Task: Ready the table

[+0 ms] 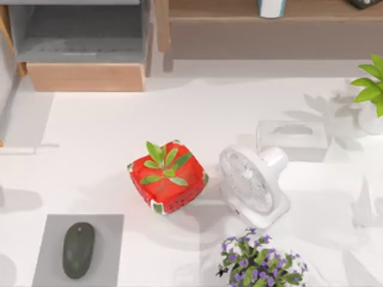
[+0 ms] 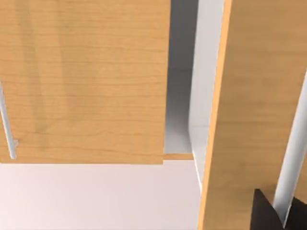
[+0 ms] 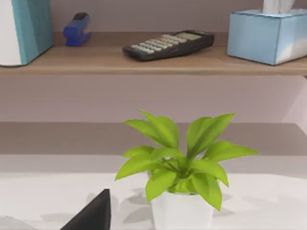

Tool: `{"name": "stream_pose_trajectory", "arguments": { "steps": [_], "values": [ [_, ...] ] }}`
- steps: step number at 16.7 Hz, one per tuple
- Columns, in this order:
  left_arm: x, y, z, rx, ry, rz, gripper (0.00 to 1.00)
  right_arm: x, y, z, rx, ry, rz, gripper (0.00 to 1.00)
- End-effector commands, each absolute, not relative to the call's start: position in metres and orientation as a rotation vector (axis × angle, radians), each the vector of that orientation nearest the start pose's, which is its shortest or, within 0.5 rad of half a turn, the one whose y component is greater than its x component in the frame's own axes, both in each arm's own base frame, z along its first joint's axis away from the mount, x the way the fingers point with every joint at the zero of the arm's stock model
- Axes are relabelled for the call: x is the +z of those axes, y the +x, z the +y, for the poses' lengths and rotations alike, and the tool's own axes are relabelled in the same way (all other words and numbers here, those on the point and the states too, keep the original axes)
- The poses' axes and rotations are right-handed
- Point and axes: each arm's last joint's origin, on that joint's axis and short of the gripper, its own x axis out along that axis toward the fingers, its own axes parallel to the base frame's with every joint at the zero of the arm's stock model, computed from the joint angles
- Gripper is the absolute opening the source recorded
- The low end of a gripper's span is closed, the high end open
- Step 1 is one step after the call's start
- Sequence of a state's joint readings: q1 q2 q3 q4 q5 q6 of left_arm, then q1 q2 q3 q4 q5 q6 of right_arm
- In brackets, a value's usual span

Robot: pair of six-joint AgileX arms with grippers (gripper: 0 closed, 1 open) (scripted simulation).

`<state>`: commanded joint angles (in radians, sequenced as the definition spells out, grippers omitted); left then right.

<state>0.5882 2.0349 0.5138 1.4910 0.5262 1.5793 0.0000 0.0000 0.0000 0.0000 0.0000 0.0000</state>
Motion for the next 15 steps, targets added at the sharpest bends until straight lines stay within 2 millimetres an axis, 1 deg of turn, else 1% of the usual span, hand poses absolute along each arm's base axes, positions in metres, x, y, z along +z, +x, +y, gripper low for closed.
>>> {"name": "stream_pose_trajectory", "arguments": {
  "steps": [5, 7, 11, 13, 15],
  "values": [
    [0.092, 0.311, 0.160, 0.055, 1.557, 0.075, 0.00, 0.160, 0.106, -0.001, 0.000, 0.000, 0.000, 1.00],
    [0.091, 0.317, 0.159, 0.051, 1.554, 0.078, 0.00, 0.160, 0.106, -0.001, 0.000, 0.000, 0.000, 1.00],
    [0.090, 0.316, 0.160, 0.049, 1.549, 0.088, 0.00, 0.160, 0.106, -0.001, 0.000, 0.000, 0.000, 1.00],
    [0.087, 0.326, 0.160, 0.044, 1.546, 0.094, 0.00, 0.160, 0.106, -0.001, 0.000, 0.000, 0.000, 1.00],
    [0.089, 0.345, 0.161, 0.050, 1.551, 0.086, 0.00, 0.160, 0.106, -0.001, 0.000, 0.000, 0.000, 1.00]
  ]
}}
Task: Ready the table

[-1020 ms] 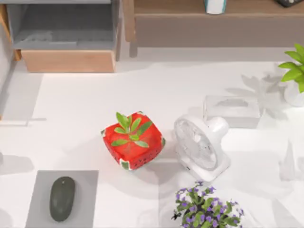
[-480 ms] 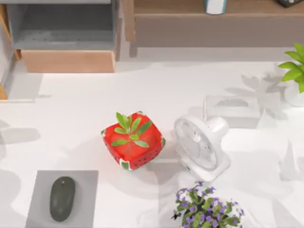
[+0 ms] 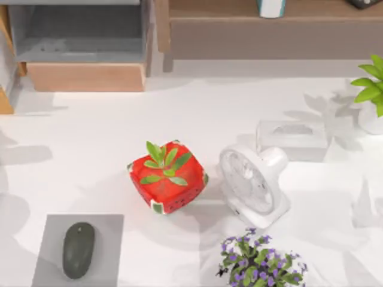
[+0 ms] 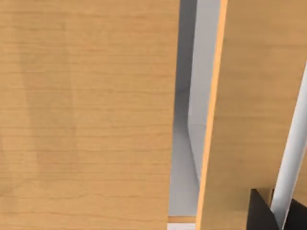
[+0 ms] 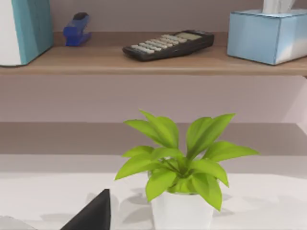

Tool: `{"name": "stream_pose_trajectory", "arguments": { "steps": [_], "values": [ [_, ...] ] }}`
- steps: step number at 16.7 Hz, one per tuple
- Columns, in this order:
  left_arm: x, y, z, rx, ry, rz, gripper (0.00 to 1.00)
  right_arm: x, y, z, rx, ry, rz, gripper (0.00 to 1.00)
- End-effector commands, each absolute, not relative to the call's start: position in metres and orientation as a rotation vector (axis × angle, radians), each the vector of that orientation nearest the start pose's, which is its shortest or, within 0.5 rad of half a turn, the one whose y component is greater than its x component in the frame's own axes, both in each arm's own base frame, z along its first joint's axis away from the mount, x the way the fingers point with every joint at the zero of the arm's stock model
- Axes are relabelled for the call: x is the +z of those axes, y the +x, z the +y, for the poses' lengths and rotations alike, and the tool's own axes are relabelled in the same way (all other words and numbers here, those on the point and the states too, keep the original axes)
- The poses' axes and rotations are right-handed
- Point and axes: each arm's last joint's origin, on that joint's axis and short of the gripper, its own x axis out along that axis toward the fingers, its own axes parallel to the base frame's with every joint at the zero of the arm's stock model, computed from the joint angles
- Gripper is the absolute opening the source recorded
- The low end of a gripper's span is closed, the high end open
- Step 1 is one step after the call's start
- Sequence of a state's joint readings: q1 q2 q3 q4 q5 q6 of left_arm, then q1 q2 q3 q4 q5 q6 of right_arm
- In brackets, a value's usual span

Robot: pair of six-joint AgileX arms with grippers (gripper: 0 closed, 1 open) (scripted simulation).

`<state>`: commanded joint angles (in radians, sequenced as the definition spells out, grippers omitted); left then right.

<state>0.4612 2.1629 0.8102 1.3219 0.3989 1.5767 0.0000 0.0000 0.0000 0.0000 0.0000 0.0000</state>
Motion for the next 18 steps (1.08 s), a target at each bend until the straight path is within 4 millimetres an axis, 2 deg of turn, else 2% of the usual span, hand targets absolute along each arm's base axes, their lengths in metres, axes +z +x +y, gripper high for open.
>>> {"name": "stream_pose_trajectory", "arguments": {
  "steps": [2, 4, 10, 16, 18],
  "values": [
    [0.091, 0.365, 0.162, 0.057, 1.556, 0.079, 0.00, 0.160, 0.106, -0.001, 0.000, 0.000, 0.000, 1.00],
    [0.090, 0.377, 0.159, 0.051, 1.551, 0.085, 0.00, 0.160, 0.106, -0.001, 0.000, 0.000, 0.000, 1.00],
    [0.089, 0.380, 0.161, 0.051, 1.546, 0.095, 0.00, 0.160, 0.106, -0.001, 0.000, 0.000, 0.000, 1.00],
    [0.091, 0.432, 0.161, 0.057, 1.553, 0.084, 0.00, 0.160, 0.106, -0.001, 0.000, 0.000, 0.000, 1.00],
    [0.090, 0.439, 0.159, 0.051, 1.548, 0.091, 0.00, 0.160, 0.106, -0.001, 0.000, 0.000, 0.000, 1.00]
  ]
}}
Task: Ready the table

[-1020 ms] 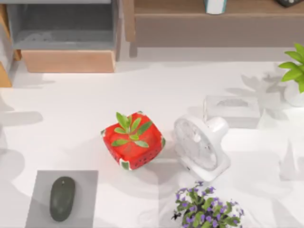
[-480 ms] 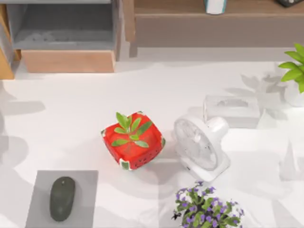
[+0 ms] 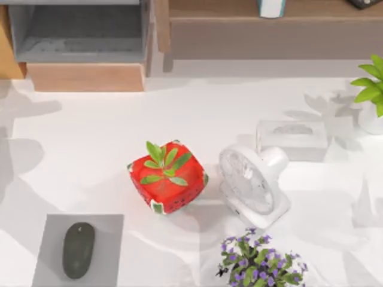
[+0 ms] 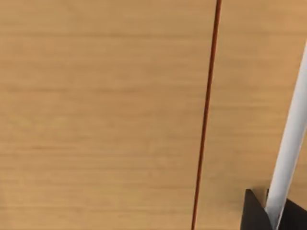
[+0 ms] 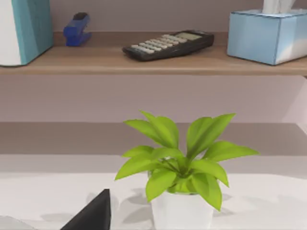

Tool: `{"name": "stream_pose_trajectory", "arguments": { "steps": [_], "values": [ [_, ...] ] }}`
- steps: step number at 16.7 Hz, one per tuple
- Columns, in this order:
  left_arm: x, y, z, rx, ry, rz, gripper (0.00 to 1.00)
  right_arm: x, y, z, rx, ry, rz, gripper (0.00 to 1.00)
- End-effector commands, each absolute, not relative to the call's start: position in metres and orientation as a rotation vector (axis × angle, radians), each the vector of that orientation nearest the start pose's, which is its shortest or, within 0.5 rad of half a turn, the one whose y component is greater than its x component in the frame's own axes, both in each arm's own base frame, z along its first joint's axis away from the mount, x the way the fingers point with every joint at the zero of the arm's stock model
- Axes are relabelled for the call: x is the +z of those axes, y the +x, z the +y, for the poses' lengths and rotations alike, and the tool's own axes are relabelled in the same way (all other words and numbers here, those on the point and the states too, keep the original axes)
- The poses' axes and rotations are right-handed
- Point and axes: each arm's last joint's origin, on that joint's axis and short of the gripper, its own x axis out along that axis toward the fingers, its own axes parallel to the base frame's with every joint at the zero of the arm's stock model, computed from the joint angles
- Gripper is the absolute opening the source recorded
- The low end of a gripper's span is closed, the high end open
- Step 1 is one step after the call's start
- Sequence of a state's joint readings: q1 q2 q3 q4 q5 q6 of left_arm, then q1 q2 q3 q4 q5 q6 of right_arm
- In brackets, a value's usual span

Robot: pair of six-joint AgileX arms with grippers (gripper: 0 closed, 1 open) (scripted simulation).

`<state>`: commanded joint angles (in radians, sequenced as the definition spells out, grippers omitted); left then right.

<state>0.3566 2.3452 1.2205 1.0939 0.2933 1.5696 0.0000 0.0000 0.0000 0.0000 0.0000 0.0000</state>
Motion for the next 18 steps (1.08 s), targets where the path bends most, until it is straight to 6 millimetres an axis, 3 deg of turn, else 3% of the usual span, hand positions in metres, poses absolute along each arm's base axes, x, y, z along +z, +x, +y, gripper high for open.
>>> {"name": "stream_pose_trajectory", "arguments": {
  "steps": [4, 17, 18],
  "values": [
    [0.0897, 0.4399, 0.1592, 0.050, 1.547, 0.091, 0.00, 0.1600, 0.1057, -0.0012, 0.000, 0.000, 0.000, 1.00],
    [0.0897, 0.4399, 0.1592, 0.050, 1.547, 0.091, 0.98, 0.1600, 0.1057, -0.0012, 0.000, 0.000, 0.000, 1.00],
    [0.0897, 0.4399, 0.1592, 0.050, 1.547, 0.091, 1.00, 0.1600, 0.1057, -0.0012, 0.000, 0.000, 0.000, 1.00]
  ]
}}
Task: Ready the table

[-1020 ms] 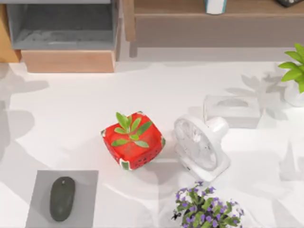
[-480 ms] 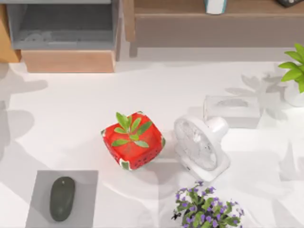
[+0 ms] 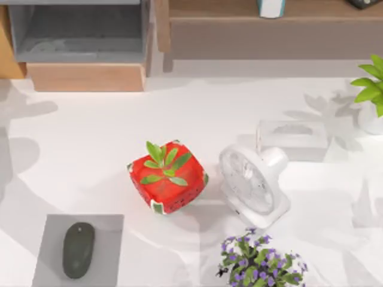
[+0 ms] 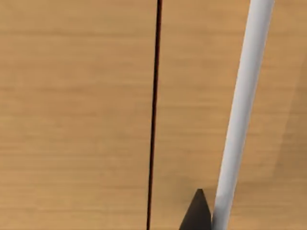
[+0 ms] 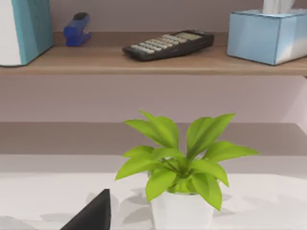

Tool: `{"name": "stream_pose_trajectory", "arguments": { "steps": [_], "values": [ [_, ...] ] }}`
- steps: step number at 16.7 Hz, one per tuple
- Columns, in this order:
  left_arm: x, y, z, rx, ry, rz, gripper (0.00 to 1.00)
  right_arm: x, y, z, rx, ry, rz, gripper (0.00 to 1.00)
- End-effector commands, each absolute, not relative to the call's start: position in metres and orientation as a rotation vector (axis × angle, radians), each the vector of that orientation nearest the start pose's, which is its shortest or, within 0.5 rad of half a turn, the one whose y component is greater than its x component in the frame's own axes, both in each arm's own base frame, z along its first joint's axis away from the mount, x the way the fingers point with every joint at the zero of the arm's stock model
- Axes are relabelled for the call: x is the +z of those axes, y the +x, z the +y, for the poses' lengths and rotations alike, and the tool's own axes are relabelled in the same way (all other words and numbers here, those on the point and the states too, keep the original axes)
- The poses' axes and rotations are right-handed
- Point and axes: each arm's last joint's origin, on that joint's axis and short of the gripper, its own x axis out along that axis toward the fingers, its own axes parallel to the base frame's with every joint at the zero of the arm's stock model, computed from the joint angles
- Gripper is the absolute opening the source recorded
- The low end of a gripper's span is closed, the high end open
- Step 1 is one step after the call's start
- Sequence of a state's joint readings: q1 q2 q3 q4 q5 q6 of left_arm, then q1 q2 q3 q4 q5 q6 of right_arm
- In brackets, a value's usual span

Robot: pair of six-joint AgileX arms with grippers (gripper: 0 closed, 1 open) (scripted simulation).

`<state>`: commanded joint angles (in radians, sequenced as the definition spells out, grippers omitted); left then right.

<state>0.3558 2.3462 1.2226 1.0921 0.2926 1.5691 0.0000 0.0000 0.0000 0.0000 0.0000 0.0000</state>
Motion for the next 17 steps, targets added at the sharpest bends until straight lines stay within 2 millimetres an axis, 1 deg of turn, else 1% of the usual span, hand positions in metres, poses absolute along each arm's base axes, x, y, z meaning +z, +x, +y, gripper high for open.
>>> {"name": "stream_pose_trajectory", "arguments": {
  "steps": [7, 8, 10, 15, 17],
  "values": [
    [0.090, 0.440, 0.159, 0.050, 1.547, 0.091, 1.00, 0.160, 0.106, -0.001, 0.000, 0.000, 0.000, 1.00],
    [0.077, 0.435, 0.160, 0.021, 1.526, 0.129, 1.00, 0.160, 0.106, -0.001, 0.000, 0.000, 0.000, 1.00],
    [0.079, 0.431, 0.161, 0.027, 1.526, 0.126, 1.00, 0.160, 0.106, -0.001, 0.000, 0.000, 0.000, 1.00],
    [0.079, 0.402, 0.161, 0.025, 1.526, 0.125, 1.00, 0.160, 0.106, -0.001, 0.000, 0.000, 0.000, 1.00],
    [0.077, 0.395, 0.161, 0.021, 1.526, 0.129, 1.00, 0.160, 0.106, -0.001, 0.000, 0.000, 0.000, 1.00]
  ]
}}
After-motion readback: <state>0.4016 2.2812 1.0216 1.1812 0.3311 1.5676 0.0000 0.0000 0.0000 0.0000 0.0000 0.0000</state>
